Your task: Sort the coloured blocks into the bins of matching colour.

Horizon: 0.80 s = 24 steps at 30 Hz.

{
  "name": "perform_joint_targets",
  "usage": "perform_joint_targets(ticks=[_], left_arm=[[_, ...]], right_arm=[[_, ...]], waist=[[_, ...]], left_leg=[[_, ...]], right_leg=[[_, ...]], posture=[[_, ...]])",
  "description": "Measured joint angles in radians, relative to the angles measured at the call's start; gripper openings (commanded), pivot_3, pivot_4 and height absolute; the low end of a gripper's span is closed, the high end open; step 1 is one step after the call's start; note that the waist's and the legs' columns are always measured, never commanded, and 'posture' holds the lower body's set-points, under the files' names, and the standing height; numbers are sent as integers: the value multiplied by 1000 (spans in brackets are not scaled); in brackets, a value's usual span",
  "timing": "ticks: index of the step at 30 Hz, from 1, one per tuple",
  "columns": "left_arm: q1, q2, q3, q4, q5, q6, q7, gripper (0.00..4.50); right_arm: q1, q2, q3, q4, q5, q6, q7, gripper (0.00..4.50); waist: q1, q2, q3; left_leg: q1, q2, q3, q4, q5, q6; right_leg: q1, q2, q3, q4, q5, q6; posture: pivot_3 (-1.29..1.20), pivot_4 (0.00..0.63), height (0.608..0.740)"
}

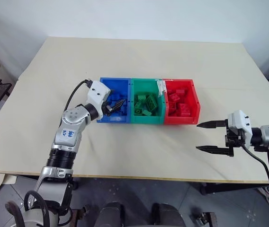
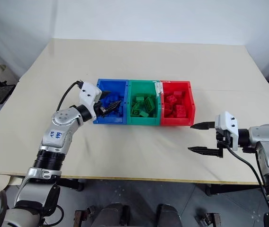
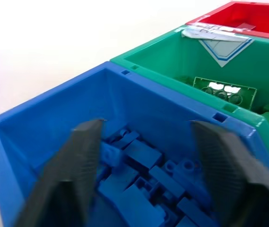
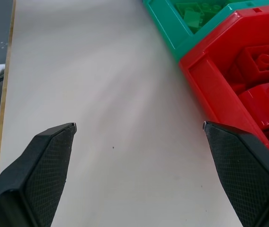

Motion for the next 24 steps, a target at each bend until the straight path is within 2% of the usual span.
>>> perform_joint_targets(ticks=[4,8,10,15,18,24], left_arm=[[35,32,20,-130,-63,40,-66,4142],[129,121,66,-294,-158,118,-152,4142],[217,190,122,-361,-234,154,-227,4142],[429,344,319,-373,-325,164,-350,4142],[527,368,396,-378,-373,160,-408,4142],[651,368,453,-359,-400,90,-498,4142]], right_arm=[[7,0,-11,-5,3,8,-2,4500],[5,0,-25,-6,8,6,-2,4500],[-2,2,-34,11,20,-6,3,4500],[-18,5,-126,68,117,11,44,4500],[-18,3,-135,72,127,11,62,4500],[-14,3,-140,88,144,17,77,4500]], waist=[[-1,0,0],[-5,0,0],[-10,0,0],[-15,0,0],[-4,0,0],[-4,0,0]], left_leg=[[0,0,0,0,0,0],[1,1,0,0,0,0],[1,2,0,-1,0,0],[1,2,-1,-1,0,0],[1,1,-3,-1,0,0],[0,1,-3,-1,-1,-1]], right_leg=[[0,0,0,0,0,0],[0,0,2,0,0,0],[0,0,3,0,0,0],[0,-2,3,-1,0,-1],[1,-6,6,-1,0,-1],[1,-7,6,-1,0,-1]], posture=[[0,150,740],[0,150,740],[0,150,740],[0,150,740],[0,150,740],[0,150,740]])
